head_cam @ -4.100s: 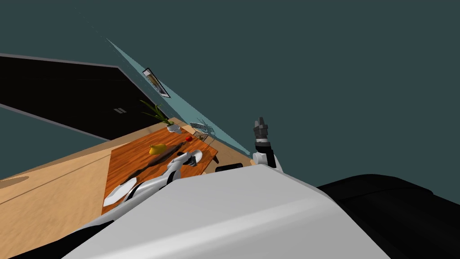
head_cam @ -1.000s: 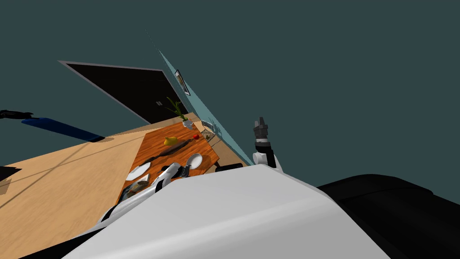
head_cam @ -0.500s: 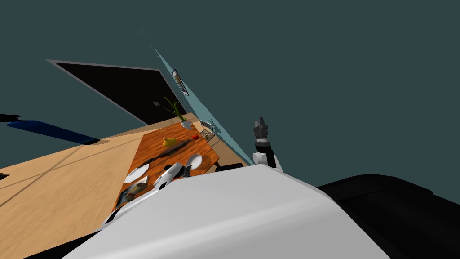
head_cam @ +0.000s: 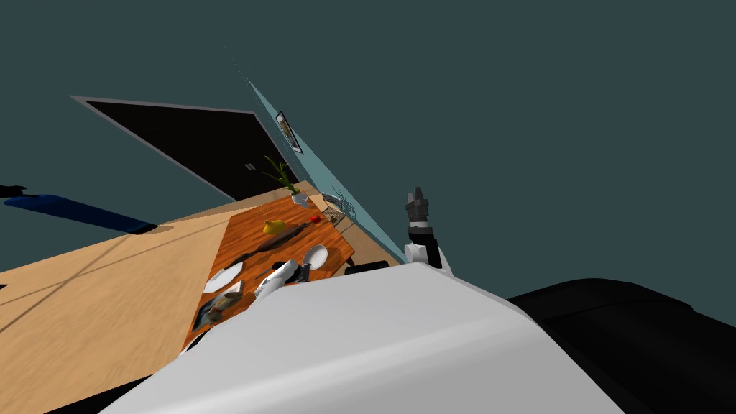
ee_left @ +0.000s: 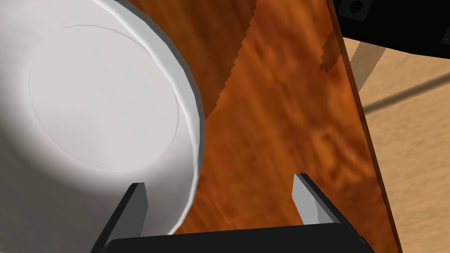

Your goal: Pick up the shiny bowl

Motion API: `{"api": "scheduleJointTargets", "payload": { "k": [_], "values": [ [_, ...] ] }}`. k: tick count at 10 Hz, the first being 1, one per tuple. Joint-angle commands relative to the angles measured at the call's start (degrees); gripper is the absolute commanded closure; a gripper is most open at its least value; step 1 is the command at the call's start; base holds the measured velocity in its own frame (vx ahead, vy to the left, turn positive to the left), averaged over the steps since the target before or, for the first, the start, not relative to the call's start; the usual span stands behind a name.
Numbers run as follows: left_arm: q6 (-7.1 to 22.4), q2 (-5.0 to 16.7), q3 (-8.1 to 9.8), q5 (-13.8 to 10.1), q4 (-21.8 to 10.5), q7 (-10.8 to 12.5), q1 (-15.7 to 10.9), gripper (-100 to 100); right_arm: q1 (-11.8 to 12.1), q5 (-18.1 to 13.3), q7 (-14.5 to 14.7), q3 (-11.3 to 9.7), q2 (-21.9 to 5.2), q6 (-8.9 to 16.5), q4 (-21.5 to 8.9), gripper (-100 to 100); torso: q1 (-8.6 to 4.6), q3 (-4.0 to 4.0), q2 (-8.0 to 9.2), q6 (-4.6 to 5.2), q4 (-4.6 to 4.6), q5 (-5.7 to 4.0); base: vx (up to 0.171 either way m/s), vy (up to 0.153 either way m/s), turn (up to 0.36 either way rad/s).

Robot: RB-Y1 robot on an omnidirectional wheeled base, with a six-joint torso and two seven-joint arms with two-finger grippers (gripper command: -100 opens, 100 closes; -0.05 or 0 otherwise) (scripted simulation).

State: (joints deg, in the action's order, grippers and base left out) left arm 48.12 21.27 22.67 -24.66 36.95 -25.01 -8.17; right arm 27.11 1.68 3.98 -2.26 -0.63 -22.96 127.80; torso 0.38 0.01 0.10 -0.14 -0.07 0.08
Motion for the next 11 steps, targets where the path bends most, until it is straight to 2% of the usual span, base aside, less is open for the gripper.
{"api": "scheduleJointTargets", "payload": {
  "k": [1, 2, 3, 4, 5, 6, 7, 8, 9, 10, 11],
  "values": [
    [0.0, -0.7, -0.79, 0.4, 1.2, 1.9, 0.6, -100, 0.0, 0.0, 0.0, 0.0, 0.0, 0.0, 0.0, 0, 0.0, 0.0, 0.0, 0.0, 0.0, 0.0, -0.005, 0.057, -0.024],
    [0.2, -1.9, -2.36, 1.3, 3.4, 4.0, 1.8, -100, 0.0, 0.0, 0.0, 0.0, 0.0, 0.0, 0.0, 0, -0.03, -0.01, -0.01, 0.0, 0.0, -0.01, -0.008, 0.073, -0.038],
    [0.2, -1.9, -2.36, 1.3, 3.7, 4.6, 1.8, -100, 0.0, 0.0, 0.0, 0.0, 0.0, 0.0, 0.0, 0, 0.02, 0.0, 0.0, 0.0, 0.0, 0.0, -0.005, 0.063, -0.023],
    [0.5, -3.1, -3.93, 2.2, 6.3, 6.9, 2.9, -100, 0.0, 0.0, 0.0, 0.0, 0.0, 0.0, 0.0, 0, -0.02, 0.0, -0.01, -0.01, 0.0, 0.0, -0.008, 0.067, -0.035],
    [0.5, -3.1, -3.93, 2.2, 6.3, 7.4, 2.9, -100, 0.0, 0.0, 0.0, 0.0, 0.0, 0.0, 0.0, 0, -0.01, 0.0, 0.0, 0.0, 0.0, 0.0, -0.006, 0.058, -0.025],
    [0.7, -4.3, -5.5, 3.1, 8.8, 9.6, 4.1, -100, 0.0, 0.0, 0.0, 0.0, 0.0, 0.0, 0.0, 0, -0.03, -0.01, -0.01, -0.01, 0.0, -0.01, -0.011, 0.063, -0.059],
    [0.7, -4.3, -5.5, 3.1, 8.8, 10.2, 4.1, -100, 0.0, 0.0, 0.0, 0.0, 0.0, 0.0, 0.0, 0, -0.02, 0.0, 0.0, 0.01, 0.0, 0.0, -0.011, 0.064, -0.014],
    [0.9, -5.5, -7.06, 3.9, 10.6, 12.1, 5.3, -100, 0.0, 0.0, 0.0, 0.0, 0.0, 0.0, 0.0, 0, -0.02, 0.0, 0.01, -0.01, 0.0, -0.01, -0.011, 0.069, -0.025],
    [0.9, -5.5, -7.06, 3.9, 11.3, 13.0, 5.3, -100, 0.0, 0.0, 0.0, 0.0, 0.0, 0.0, 0.0, 0, 0.0, 0.01, 0.01, -0.01, 0.0, 0.0, -0.008, 0.053, -0.023],
    [1.2, -6.8, -8.63, 4.8, 13.8, 15.0, 6.5, -100, 0.0, 0.0, 0.0, 0.0, 0.0, 0.0, 0.0, 0, -0.05, 0.0, 0.0, 0.0, 0.0, -0.01, -0.013, 0.07, -0.043],
    [1.2, -6.8, -8.63, 4.8, 13.9, 15.8, 6.5, -100, 0.0, 0.0, 0.0, 0.0, 0.0, 0.0, 0.0, 0, -0.01, 0.01, 0.01, 0.0, 0.0, 0.0, -0.014, 0.056, -0.024]
  ]
}}
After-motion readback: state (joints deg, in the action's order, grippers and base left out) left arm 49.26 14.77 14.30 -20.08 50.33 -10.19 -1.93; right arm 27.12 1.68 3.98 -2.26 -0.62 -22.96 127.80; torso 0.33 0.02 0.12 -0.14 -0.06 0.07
